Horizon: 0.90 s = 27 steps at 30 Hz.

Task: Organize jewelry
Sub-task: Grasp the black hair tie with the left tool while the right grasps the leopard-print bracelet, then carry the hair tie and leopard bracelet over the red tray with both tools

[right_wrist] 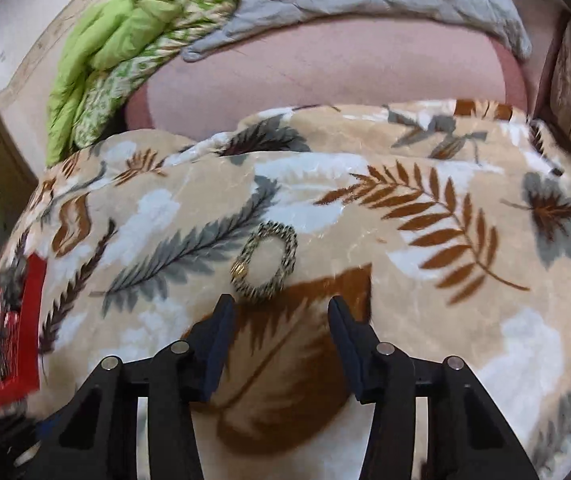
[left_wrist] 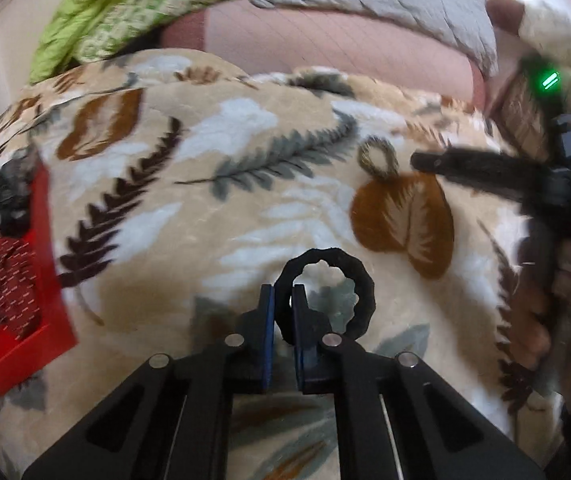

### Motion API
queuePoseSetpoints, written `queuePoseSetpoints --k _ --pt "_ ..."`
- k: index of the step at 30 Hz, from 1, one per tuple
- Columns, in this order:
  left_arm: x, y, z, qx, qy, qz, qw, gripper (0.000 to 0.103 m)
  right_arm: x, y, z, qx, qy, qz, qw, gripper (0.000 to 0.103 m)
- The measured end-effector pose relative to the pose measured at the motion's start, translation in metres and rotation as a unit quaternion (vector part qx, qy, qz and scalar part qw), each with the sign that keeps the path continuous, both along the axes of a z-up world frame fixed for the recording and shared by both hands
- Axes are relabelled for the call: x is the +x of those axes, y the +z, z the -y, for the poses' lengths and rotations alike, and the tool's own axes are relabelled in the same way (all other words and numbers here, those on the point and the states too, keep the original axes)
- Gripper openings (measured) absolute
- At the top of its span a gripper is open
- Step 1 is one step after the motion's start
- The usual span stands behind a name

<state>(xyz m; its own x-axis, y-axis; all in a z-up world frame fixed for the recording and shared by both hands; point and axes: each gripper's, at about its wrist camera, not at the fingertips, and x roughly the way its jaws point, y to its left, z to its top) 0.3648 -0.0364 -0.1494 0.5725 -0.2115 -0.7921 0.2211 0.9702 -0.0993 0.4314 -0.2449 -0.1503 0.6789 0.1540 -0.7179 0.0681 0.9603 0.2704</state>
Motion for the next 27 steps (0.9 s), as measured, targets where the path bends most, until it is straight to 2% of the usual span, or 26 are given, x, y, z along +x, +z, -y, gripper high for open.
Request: queuePoseSetpoints --k 2,4,6,9,11,12,13,17,21,25,27 --pt "0.003 0.005 -0.004 -0.018 0.004 -0.011 0.9998 0.008 0.02 -0.009 0.001 -0.006 -0.001 -0.012 1.0 0.051" --pt "0.004 0.008 -0.005 -0.019 0.0 -0.01 0.9998 0.008 0.036 -0.016 -0.002 -0.012 0.001 -0.019 1.0 0.043" --pt "0.004 0.009 -0.006 -0.022 0.0 -0.011 0.9997 0.008 0.048 -0.022 -0.008 -0.02 0.002 -0.023 1.0 0.043" --pt "0.005 0.009 -0.007 -0.023 0.0 -0.013 0.9997 0.008 0.055 -0.03 -0.019 -0.06 -0.012 -0.026 0.998 0.031" --pt "0.005 0.01 -0.009 -0.018 0.003 -0.011 0.9998 0.008 0.051 -0.029 -0.023 -0.079 -0.017 -0.016 0.997 0.013" --pt "0.004 0.012 -0.01 -0.017 0.005 -0.007 0.9998 0.008 0.048 -0.028 -0.024 -0.081 -0.02 -0.014 0.996 0.007" --pt "0.002 0.014 -0.01 -0.019 0.005 -0.001 0.9998 0.008 0.044 -0.026 -0.022 -0.077 -0.022 -0.013 0.997 0.007" --pt "-0.005 0.024 -0.006 -0.015 0.0 0.023 0.9996 0.008 0.002 -0.012 -0.022 -0.065 -0.023 0.013 0.998 0.006" --pt "-0.013 0.029 -0.007 -0.028 0.005 0.025 0.9993 0.008 -0.034 0.008 -0.026 -0.044 -0.016 0.027 0.999 0.006" --pt "-0.043 0.033 -0.02 -0.035 0.029 0.032 0.9984 0.008 -0.084 0.033 -0.04 -0.045 -0.008 0.062 0.997 0.006" --pt "-0.066 0.033 -0.028 -0.018 0.043 0.046 0.9979 0.008 -0.114 0.039 -0.052 -0.056 -0.002 0.076 0.996 0.006"
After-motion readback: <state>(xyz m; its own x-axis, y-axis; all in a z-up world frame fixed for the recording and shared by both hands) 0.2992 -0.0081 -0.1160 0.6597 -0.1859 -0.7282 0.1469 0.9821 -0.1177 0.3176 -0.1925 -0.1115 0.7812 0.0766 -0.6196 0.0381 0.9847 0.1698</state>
